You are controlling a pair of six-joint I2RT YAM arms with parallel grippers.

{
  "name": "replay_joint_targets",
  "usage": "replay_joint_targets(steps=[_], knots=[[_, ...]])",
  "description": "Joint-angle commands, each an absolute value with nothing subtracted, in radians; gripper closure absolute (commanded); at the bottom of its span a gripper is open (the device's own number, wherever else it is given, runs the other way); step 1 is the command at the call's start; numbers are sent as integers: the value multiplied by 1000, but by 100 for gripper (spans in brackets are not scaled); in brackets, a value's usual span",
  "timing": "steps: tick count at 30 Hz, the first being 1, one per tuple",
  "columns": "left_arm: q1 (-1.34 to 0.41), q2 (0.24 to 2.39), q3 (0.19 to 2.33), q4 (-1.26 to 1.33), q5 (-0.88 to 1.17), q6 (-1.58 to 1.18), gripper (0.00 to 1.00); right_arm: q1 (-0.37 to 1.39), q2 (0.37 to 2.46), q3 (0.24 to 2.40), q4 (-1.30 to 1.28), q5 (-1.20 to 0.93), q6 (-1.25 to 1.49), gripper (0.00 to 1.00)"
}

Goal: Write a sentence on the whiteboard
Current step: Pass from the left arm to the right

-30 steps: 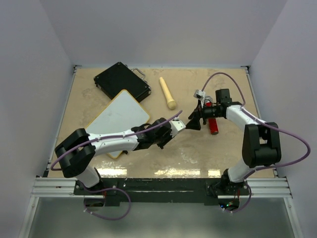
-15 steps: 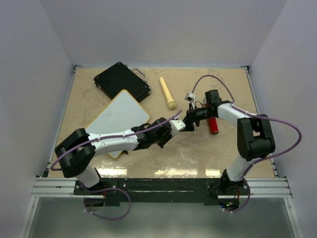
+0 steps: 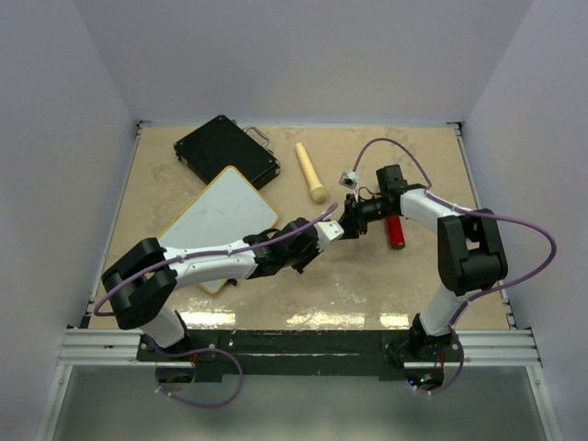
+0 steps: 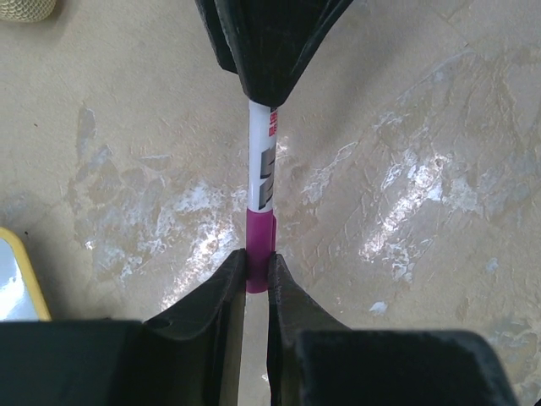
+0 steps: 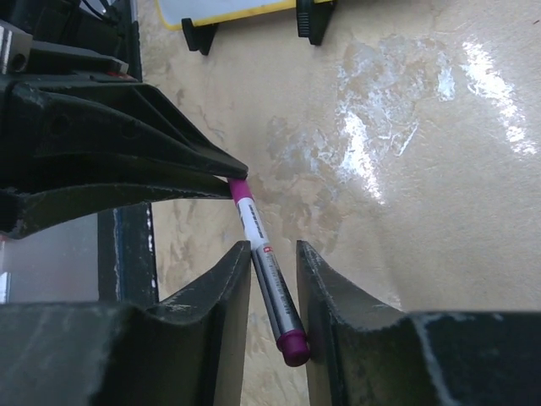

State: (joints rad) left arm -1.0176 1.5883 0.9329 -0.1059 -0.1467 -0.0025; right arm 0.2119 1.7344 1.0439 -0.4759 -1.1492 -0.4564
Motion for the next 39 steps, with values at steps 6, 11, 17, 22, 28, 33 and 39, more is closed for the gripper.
replay_joint_targets(steps=[6, 11, 17, 22, 28, 33, 39], knots=[[-1022, 1542, 917, -40, -201, 15, 100, 230, 1736, 1088, -520, -1230, -474, 92], [-1022, 1516, 900, -17, -218, 14, 100, 230, 1721, 1095, -529, -1250, -488, 99], [-1022, 1486, 885, -20, -235, -55, 43, 229, 1700, 1112, -561, -1229, -534, 100], [-1011, 1422, 830, 38, -184, -86, 30, 229, 1686, 1130, -613, -1206, -597, 100], [-963, 1390, 801, 97, -37, -60, 29, 229, 1669, 1141, -678, -1210, -673, 100], [-945, 1410, 799, 121, 83, -15, 39, 229, 1640, 1141, -713, -1246, -725, 100], [-933, 1362, 717, 202, 112, 34, 46, 230, 1629, 1166, -833, -1285, -859, 100]])
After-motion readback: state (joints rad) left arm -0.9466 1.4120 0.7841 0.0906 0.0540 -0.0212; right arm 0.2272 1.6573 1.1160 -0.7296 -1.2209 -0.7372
